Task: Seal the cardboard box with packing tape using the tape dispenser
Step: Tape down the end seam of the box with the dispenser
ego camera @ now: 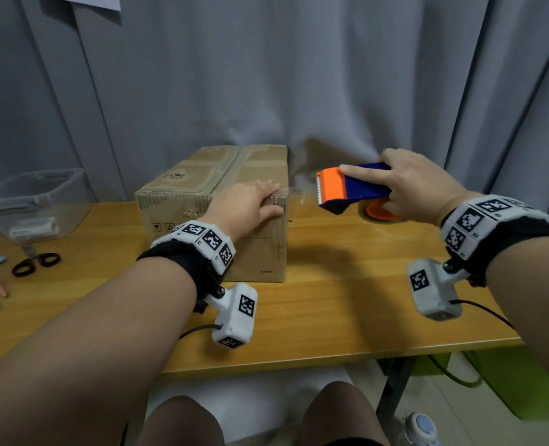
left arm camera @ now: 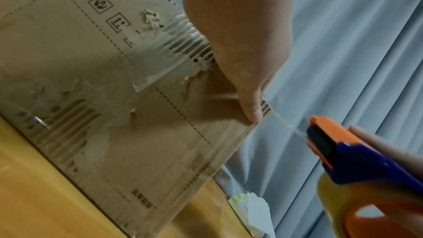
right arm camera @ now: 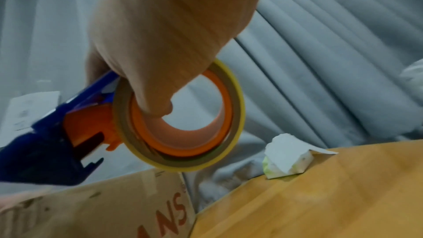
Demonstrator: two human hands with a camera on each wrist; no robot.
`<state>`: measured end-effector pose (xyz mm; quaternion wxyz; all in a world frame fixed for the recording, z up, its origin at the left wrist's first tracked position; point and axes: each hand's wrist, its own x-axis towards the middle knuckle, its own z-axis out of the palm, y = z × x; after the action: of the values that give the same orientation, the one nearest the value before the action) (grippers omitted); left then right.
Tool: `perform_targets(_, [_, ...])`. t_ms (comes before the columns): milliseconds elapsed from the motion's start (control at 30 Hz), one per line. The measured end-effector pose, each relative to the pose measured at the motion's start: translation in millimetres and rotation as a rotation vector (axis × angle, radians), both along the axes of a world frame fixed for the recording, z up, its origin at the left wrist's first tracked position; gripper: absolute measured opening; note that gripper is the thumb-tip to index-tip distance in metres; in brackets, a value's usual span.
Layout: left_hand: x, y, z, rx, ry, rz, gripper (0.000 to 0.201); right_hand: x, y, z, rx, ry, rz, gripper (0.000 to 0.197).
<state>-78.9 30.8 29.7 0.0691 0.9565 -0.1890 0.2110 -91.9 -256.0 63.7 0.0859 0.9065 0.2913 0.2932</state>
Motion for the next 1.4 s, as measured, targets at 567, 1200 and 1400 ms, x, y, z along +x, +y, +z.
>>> perform_targets(567, [-10.3, -15.8, -16.8, 0.035, -0.219, 0.109, 0.063, -6.8, 1.7, -63.9, 0.053, 0.227, -0.254, 0.064])
perform_targets(1200, [-6.5, -14.6, -15.8, 0.069, -0.199, 0.125, 0.063, -8.0, 58.5, -28.8, -0.070, 0.386, -0.345, 0.062])
perform_targets(1400, [-8.6, -15.6, -12.8, 0.089, -0.196, 0.118, 0.063, -12.2, 65.3, -16.3, -0.100, 0.430, -0.378, 0.060])
